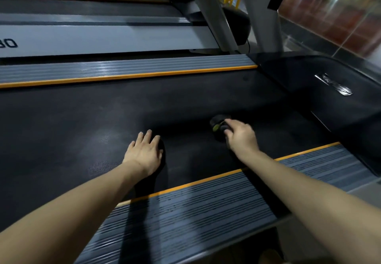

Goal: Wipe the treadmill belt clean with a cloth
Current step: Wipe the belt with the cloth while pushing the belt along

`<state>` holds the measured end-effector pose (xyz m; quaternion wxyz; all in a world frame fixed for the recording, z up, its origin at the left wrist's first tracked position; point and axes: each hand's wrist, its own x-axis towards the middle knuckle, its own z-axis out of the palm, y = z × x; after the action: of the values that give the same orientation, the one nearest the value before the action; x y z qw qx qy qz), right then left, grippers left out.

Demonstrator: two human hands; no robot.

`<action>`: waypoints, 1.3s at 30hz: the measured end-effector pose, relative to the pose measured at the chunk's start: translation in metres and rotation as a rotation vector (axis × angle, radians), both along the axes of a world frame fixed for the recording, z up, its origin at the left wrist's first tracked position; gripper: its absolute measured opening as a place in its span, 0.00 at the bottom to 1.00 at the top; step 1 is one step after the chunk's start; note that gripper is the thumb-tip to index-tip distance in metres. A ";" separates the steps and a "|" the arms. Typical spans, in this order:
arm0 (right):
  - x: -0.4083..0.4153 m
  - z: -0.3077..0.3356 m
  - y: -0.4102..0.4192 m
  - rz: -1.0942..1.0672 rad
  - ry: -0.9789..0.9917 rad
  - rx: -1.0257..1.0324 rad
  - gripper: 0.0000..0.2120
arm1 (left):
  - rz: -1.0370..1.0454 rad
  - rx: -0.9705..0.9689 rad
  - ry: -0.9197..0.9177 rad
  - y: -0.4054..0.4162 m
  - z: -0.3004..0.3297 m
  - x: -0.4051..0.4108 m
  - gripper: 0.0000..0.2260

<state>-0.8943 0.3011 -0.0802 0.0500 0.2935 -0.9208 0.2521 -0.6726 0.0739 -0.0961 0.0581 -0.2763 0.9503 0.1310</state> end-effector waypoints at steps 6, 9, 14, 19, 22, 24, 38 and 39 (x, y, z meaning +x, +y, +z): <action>-0.023 -0.018 0.021 -0.118 -0.068 0.065 0.22 | -0.029 -0.009 -0.003 0.001 -0.012 0.002 0.25; -0.012 -0.027 0.010 -0.219 -0.101 0.009 0.21 | -0.030 -0.009 0.010 -0.002 -0.018 0.005 0.26; 0.079 -0.023 -0.044 -0.178 -0.131 -0.030 0.19 | -0.025 -0.041 0.013 -0.004 -0.020 0.013 0.26; 0.158 -0.025 -0.076 0.234 -0.091 0.001 0.17 | -0.039 -0.066 0.024 -0.007 -0.023 0.031 0.26; 0.112 -0.022 -0.050 0.293 -0.007 0.105 0.16 | -0.064 -0.074 0.020 -0.007 -0.022 0.041 0.26; 0.064 -0.022 -0.024 0.157 0.050 0.145 0.16 | -0.056 -0.072 0.010 -0.006 -0.020 0.047 0.26; 0.176 -0.024 -0.084 0.325 -0.074 0.069 0.13 | 0.008 -0.083 -0.038 -0.017 -0.010 0.065 0.25; 0.167 -0.020 -0.078 0.388 -0.081 0.066 0.13 | -0.011 -0.087 -0.051 -0.016 -0.011 0.068 0.25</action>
<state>-0.7273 0.2230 -0.1006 -0.0463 0.4563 -0.8561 0.2382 -0.6045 0.0583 -0.1070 0.0710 -0.2767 0.9548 0.0822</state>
